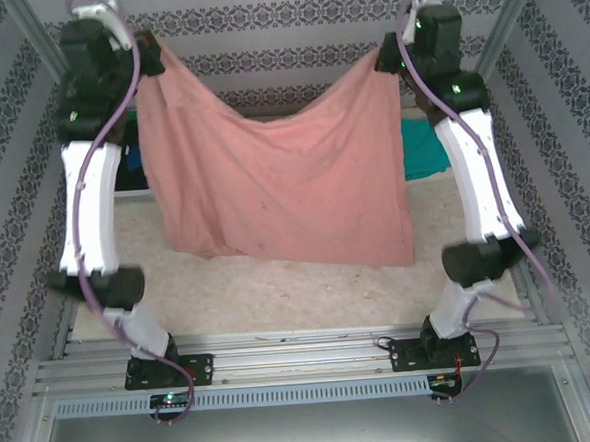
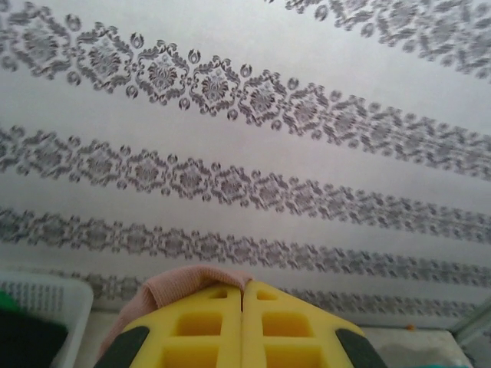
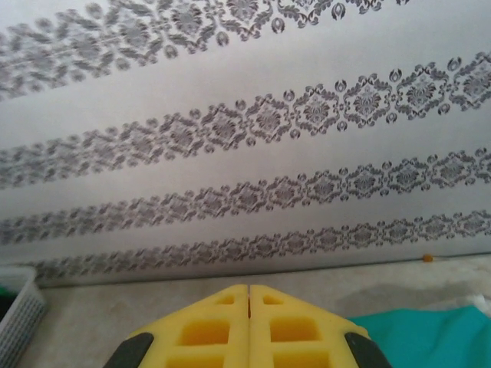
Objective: Fold and stack the t-shirts
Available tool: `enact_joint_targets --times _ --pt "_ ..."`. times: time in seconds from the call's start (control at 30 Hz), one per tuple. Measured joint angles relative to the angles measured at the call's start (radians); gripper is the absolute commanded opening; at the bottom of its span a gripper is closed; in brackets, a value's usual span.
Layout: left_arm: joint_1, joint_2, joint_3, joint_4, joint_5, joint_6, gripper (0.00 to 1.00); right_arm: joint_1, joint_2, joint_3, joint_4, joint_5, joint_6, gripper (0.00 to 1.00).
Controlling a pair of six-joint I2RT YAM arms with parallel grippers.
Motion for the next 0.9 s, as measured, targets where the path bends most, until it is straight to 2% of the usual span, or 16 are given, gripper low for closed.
enact_joint_targets --times 0.1,0.23,0.37,0.5,0.57,0.63,0.8,0.9 --pt "0.021 0.207 0.262 -0.040 0.029 0.008 0.00 -0.023 0.170 0.245 -0.089 0.003 0.001 0.00" --pt "0.054 0.216 0.299 -0.058 0.047 0.013 0.00 -0.053 0.219 0.405 -0.145 -0.011 0.012 0.00" --pt "0.083 0.109 0.293 -0.058 0.041 0.039 0.00 -0.075 0.125 0.376 -0.133 -0.034 0.031 0.00" --pt "0.087 -0.115 0.173 -0.026 0.035 0.063 0.00 -0.084 -0.074 0.149 -0.055 -0.060 0.043 0.00" --pt "0.088 -0.257 0.044 0.022 0.042 0.068 0.00 -0.085 -0.192 -0.017 0.004 -0.080 0.051 0.00" --pt "0.089 -0.436 -0.172 0.105 0.046 0.062 0.00 -0.085 -0.324 -0.233 0.084 -0.113 0.058 0.00" --pt "0.089 -0.921 -0.957 0.345 0.084 -0.062 0.00 -0.078 -0.584 -0.814 0.256 -0.212 0.074 0.00" --pt "0.085 -1.107 -1.396 0.381 0.122 -0.171 0.00 -0.050 -0.636 -1.120 0.296 -0.258 0.092 0.00"
